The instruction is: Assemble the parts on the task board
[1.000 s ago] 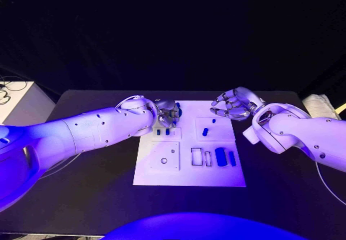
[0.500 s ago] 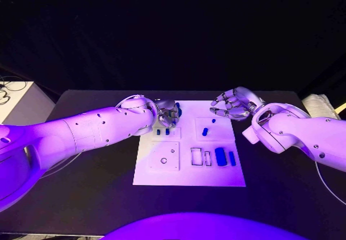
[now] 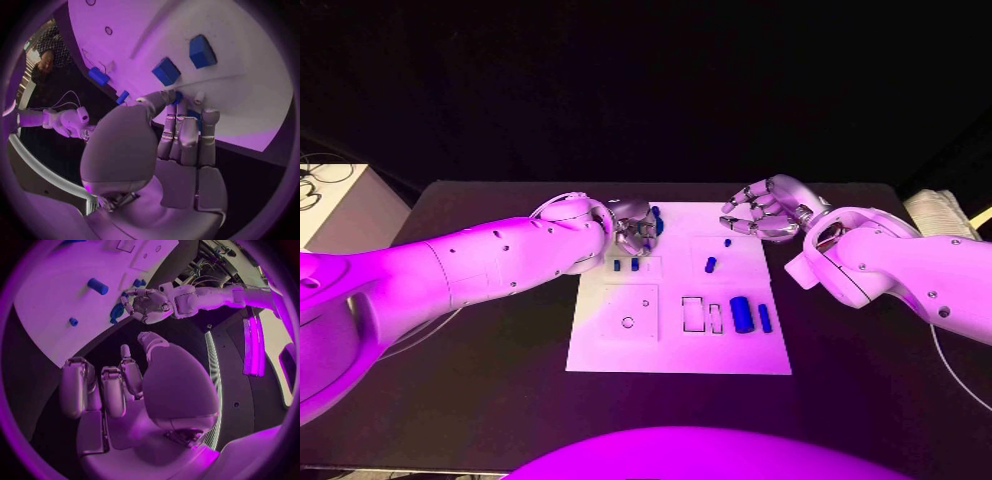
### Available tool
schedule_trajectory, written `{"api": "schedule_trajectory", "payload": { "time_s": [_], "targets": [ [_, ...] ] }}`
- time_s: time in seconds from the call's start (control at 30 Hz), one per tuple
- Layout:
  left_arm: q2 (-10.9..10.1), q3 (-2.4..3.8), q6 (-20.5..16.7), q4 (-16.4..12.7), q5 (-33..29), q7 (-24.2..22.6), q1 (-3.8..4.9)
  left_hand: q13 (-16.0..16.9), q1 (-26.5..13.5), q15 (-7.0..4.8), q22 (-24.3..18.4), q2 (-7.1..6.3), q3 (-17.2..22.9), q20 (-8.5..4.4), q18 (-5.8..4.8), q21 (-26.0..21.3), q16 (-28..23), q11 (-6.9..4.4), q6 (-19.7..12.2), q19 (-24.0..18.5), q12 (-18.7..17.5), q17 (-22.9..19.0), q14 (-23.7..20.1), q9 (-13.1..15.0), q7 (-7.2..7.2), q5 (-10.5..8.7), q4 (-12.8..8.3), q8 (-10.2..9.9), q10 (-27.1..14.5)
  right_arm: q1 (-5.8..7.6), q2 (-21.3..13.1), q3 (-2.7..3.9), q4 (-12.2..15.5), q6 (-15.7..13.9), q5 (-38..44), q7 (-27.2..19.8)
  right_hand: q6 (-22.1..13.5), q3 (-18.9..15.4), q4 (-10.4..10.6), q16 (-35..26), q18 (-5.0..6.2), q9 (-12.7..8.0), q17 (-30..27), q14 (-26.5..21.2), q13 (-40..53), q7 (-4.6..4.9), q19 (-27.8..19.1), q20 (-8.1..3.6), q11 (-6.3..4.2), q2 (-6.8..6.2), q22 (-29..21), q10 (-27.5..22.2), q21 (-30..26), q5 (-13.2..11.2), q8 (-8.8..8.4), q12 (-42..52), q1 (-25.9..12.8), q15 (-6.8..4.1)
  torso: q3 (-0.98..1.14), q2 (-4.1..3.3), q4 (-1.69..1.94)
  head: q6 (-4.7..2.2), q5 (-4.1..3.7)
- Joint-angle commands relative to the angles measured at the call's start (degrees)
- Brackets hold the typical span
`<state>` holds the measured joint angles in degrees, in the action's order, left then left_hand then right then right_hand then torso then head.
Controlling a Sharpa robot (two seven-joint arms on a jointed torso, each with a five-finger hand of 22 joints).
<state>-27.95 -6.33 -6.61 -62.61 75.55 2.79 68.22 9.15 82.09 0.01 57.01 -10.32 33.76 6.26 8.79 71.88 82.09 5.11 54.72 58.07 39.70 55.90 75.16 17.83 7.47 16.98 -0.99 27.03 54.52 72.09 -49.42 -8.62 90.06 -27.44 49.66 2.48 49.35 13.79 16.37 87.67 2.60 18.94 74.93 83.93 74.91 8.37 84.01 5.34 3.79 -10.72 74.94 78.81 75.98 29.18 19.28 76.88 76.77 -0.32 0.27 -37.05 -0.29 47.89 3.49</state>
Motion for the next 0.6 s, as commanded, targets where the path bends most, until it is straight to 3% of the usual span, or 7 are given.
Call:
{"api": "schedule_trajectory", "payload": {
  "time_s": [0.03,0.23,0.33,0.6],
  "targets": [
    [-0.33,0.02,-4.43,-0.37,-1.22,-2.64,-0.04,0.05,-0.10,0.05,0.31,0.49,0.15,-0.01,-0.44,0.38,0.32,-1.42,0.37,0.53,-0.63,0.20,0.51,-0.15,0.18,0.32,-0.53,-0.63,1.91,-0.03,-0.01,0.01,0.12,0.29,0.31,-0.63,-0.32,0.42,-0.02,-0.05,0.27,-0.07,11.37,5.09,2.59,0.14,1.52,-0.25,-0.17,-0.02,8.51,-0.11,-0.26,0.30,0.31,0.29,-0.50,-0.38,-0.01,-0.08,-0.04,-0.28,-0.05],
    [-1.55,0.61,-6.29,-1.91,-2.78,-4.02,-0.06,-0.05,-0.30,0.17,0.45,0.45,0.27,0.01,-0.47,0.54,0.38,-1.26,0.31,0.68,-1.20,0.41,0.72,-0.17,0.32,0.31,-0.77,-1.17,2.02,-0.03,-0.03,0.01,0.11,0.30,0.31,-0.65,-0.32,0.42,-0.02,-0.05,0.27,-0.07,11.37,5.09,2.59,0.14,1.52,-0.25,-0.17,-0.02,8.51,-0.11,-0.26,0.30,0.31,0.29,-0.50,-0.38,-0.02,-0.02,-0.02,-0.41,-0.05],
    [-2.57,1.17,-6.26,-3.22,-3.54,-4.17,-0.06,-0.09,-0.37,0.21,0.37,0.42,0.29,0.02,-0.45,0.51,0.34,-1.20,0.28,0.59,-1.36,0.24,0.67,-0.17,0.35,0.30,-0.82,-1.32,2.03,-0.03,-0.05,0.01,0.09,0.31,0.31,-0.65,-0.32,0.42,-0.02,-0.05,0.27,-0.07,11.37,5.09,2.59,0.14,1.52,-0.25,-0.17,-0.02,8.51,-0.11,-0.26,0.30,0.31,0.29,-0.50,-0.38,-0.02,0.02,0.04,-0.41,-0.08],
    [-4.83,1.75,-5.08,-5.16,-4.32,-3.55,-0.05,-0.14,-0.60,0.29,0.47,0.39,0.25,0.07,-0.48,0.57,0.32,-1.12,0.32,0.66,-1.67,0.19,0.67,-0.15,0.44,0.28,-0.85,-1.56,2.12,-0.03,-0.08,0.01,0.11,0.32,0.31,-0.64,-0.32,0.42,-0.02,-0.05,0.27,-0.07,11.37,5.09,2.59,0.14,1.52,-0.25,-0.17,-0.02,8.51,-0.11,-0.26,0.30,0.31,0.29,-0.50,-0.38,0.05,0.10,0.16,-0.38,0.04]
  ]
}}
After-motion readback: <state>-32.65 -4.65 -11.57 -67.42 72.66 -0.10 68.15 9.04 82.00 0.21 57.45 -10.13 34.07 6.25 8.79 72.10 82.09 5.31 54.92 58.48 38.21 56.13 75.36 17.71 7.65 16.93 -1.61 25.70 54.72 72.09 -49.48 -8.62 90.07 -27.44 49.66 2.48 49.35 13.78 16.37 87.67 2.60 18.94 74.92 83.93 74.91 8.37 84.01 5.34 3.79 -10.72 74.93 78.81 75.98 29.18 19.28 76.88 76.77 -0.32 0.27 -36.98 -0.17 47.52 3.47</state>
